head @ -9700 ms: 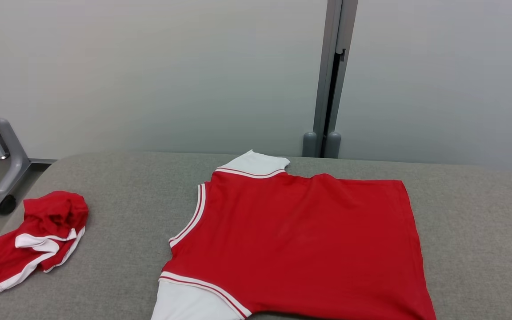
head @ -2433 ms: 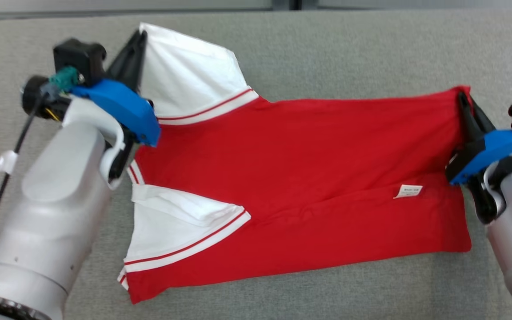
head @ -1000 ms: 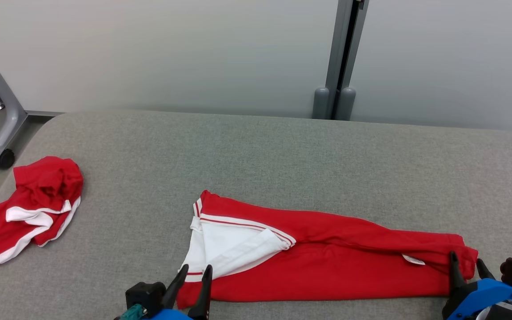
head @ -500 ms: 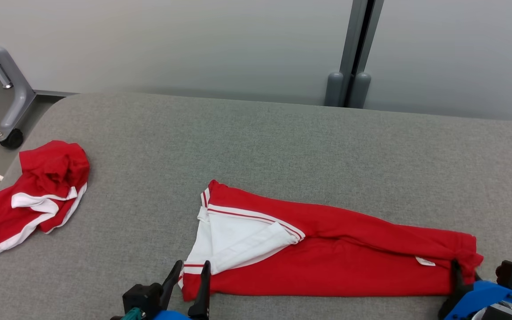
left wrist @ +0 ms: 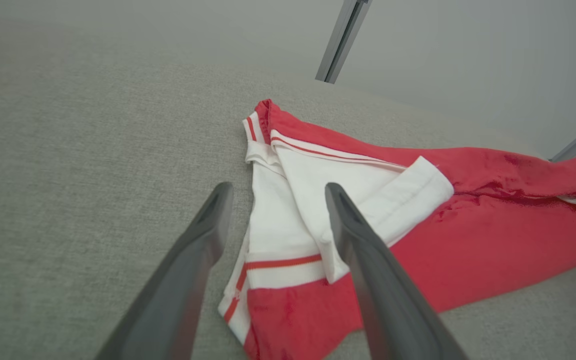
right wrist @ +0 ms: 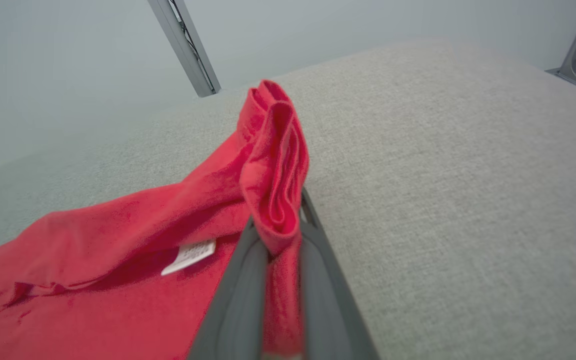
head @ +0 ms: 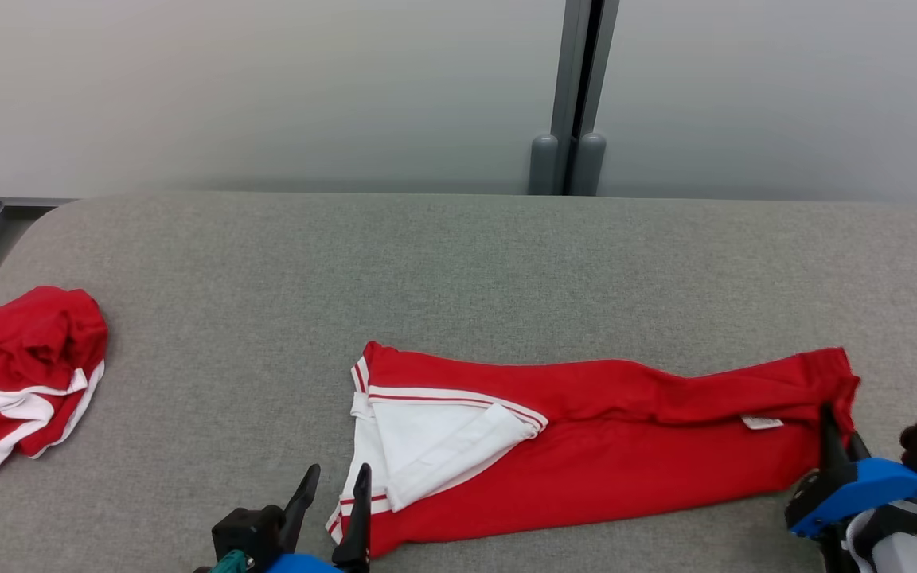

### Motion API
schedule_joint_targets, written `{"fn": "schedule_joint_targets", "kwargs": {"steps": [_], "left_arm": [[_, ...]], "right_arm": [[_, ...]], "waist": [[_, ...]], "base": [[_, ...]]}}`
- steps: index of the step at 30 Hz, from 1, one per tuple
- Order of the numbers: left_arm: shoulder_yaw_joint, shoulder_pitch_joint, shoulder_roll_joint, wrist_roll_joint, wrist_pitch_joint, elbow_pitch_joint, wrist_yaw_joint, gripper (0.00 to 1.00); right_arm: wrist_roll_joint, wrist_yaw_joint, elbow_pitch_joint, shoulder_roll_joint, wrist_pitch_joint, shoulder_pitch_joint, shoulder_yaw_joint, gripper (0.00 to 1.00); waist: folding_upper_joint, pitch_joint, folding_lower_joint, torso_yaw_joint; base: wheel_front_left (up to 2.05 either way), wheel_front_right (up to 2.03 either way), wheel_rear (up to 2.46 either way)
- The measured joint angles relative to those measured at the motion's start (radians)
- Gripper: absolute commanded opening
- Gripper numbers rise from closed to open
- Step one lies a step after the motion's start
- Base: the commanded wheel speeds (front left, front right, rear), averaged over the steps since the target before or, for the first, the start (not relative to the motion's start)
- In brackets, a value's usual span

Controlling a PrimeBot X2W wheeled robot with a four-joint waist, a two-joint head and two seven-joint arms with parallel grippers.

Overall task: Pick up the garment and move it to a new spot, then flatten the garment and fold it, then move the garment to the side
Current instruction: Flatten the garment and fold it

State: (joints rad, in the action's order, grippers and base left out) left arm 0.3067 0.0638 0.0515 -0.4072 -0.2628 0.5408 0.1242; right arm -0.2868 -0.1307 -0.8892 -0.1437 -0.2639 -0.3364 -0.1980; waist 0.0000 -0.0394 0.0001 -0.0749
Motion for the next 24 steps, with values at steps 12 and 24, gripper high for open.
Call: {"fn": "schedule_joint_targets", "kwargs": {"steps": [12, 24], "left_arm": [[0.049, 0.0, -0.001, -0.023, 0.0, 0.028, 0.0, 1.0], [0.077, 0.0, -0.001, -0.016, 0.0, 0.055, 0.0, 1.0]], "right_arm": [[-0.158, 0.0, 0.236, 0.078, 0.0, 0.04, 0.351, 0.0], [-0.272, 0.0, 0.16, 0.093, 0.0, -0.031, 0.624, 0.0]], "waist": [[0.0, 0.031, -0.0001, -0.04], [0.0, 0.041, -0.0002, -0.212]], "base": [[0.0, 0.0, 0.0], [0.0, 0.0, 0.0]]}}
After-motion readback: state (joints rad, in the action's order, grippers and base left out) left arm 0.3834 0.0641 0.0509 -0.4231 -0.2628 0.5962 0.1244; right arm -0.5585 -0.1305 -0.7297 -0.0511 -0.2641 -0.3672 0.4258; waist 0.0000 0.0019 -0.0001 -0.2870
